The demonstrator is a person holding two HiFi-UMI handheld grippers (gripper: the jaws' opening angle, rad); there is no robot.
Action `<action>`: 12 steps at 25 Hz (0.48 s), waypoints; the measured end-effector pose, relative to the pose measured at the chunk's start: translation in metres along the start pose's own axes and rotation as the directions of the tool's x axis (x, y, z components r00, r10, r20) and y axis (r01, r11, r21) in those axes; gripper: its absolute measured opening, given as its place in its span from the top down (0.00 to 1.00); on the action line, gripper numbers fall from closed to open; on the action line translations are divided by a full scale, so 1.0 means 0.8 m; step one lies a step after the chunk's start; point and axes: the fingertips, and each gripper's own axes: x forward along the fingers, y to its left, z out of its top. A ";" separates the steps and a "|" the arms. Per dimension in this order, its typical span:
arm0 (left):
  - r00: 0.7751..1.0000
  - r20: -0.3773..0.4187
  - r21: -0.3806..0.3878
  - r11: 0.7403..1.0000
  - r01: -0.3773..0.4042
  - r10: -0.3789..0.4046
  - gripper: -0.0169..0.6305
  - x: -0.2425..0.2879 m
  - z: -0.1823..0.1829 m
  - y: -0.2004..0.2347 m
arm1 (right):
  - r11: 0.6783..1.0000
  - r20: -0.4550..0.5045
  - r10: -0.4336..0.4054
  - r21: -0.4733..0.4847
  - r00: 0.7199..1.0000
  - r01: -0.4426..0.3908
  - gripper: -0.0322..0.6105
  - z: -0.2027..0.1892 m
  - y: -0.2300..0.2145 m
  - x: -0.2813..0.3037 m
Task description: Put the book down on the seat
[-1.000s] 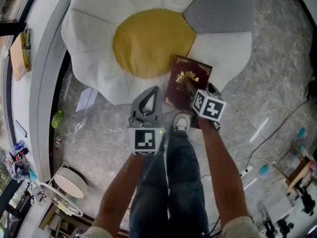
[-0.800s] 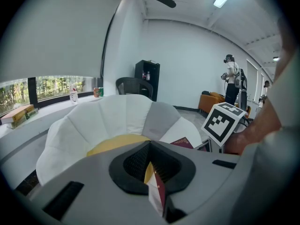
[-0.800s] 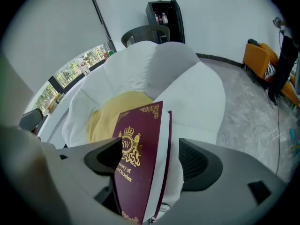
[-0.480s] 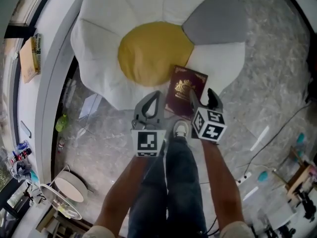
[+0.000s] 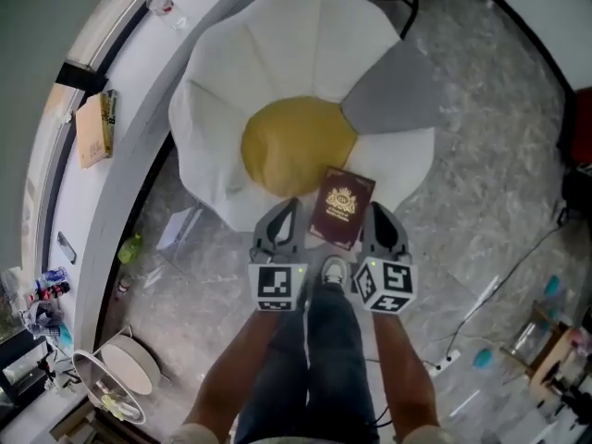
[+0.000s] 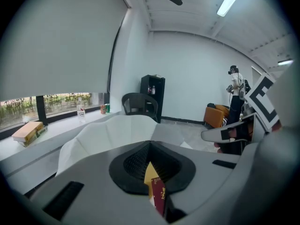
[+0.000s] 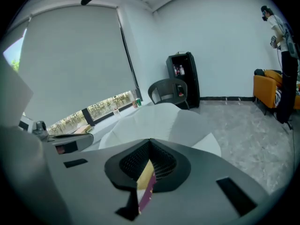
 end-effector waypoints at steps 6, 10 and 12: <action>0.998 0.067 0.012 1.000 0.003 -0.003 0.97 -0.060 0.106 -0.007 | 0.992 0.148 0.070 -0.116 0.987 -0.053 0.94 0.127 0.056 -0.077; 0.992 0.129 0.038 0.999 0.002 -0.007 0.97 -0.111 0.184 -0.003 | 0.980 0.237 0.116 -0.187 0.964 -0.072 0.94 0.211 0.096 -0.131; 0.987 0.163 0.030 1.000 -0.007 0.002 0.97 -0.136 0.217 0.002 | 0.974 0.273 0.138 -0.211 0.952 -0.080 0.94 0.249 0.112 -0.158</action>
